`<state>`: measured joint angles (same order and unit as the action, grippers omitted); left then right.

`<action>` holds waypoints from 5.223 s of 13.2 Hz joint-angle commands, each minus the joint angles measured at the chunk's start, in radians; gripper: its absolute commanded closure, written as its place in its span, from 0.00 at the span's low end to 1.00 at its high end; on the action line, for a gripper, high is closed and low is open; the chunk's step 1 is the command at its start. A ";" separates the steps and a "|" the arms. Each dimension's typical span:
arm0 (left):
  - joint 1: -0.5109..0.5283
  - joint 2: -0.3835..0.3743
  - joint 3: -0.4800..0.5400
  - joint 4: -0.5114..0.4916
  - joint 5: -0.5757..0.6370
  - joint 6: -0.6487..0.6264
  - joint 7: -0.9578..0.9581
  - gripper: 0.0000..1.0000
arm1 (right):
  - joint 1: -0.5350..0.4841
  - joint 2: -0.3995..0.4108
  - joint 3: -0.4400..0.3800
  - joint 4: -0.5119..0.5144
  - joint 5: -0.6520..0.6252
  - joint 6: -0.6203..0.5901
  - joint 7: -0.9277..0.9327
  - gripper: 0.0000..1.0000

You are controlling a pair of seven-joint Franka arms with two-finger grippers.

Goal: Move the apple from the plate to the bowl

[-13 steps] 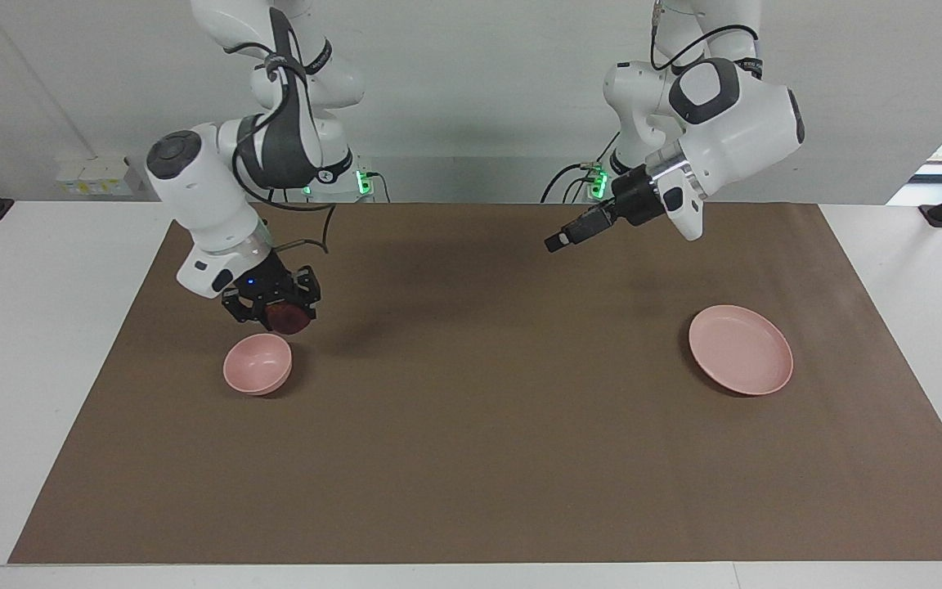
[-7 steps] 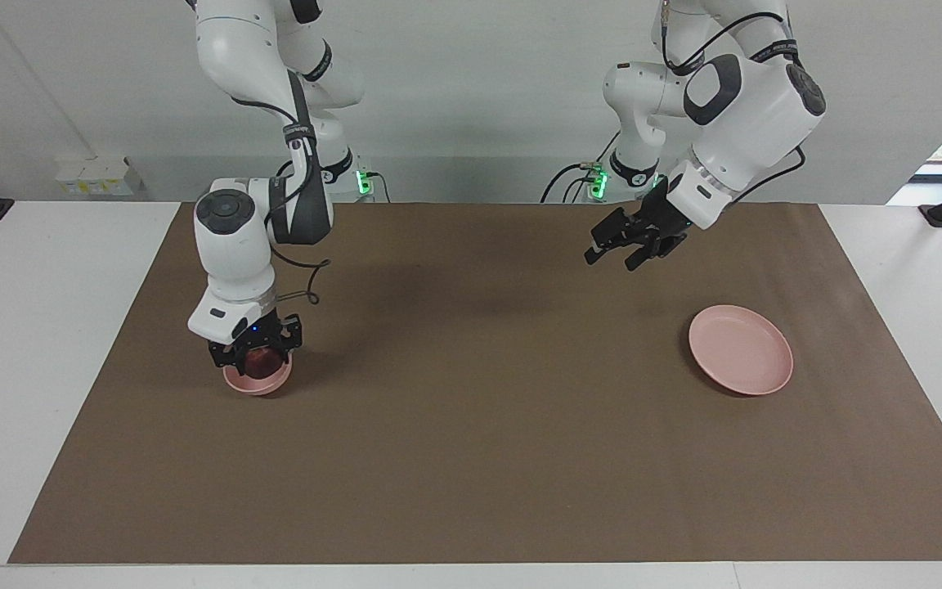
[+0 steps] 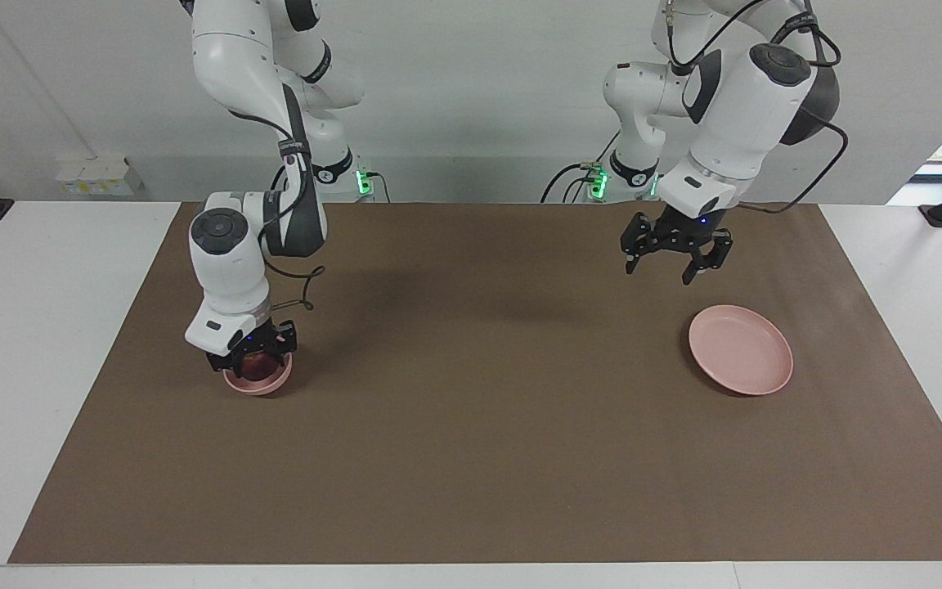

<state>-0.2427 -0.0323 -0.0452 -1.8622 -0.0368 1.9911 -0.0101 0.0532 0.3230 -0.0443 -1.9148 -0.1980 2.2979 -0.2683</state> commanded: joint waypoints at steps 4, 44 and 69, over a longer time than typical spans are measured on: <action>0.011 0.012 -0.004 0.053 0.068 -0.044 0.015 0.00 | -0.018 0.005 0.008 -0.018 0.003 0.017 -0.015 0.28; 0.140 0.087 -0.005 0.356 0.021 -0.443 0.041 0.00 | -0.027 -0.440 -0.006 0.296 0.212 -0.808 0.307 0.00; 0.137 0.092 -0.005 0.340 0.029 -0.417 0.044 0.00 | -0.030 -0.441 -0.003 0.309 0.212 -0.798 0.216 0.00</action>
<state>-0.1095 0.0768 -0.0481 -1.5247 -0.0215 1.5832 0.0187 0.0349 -0.1042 -0.0526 -1.5955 -0.0129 1.4936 -0.0306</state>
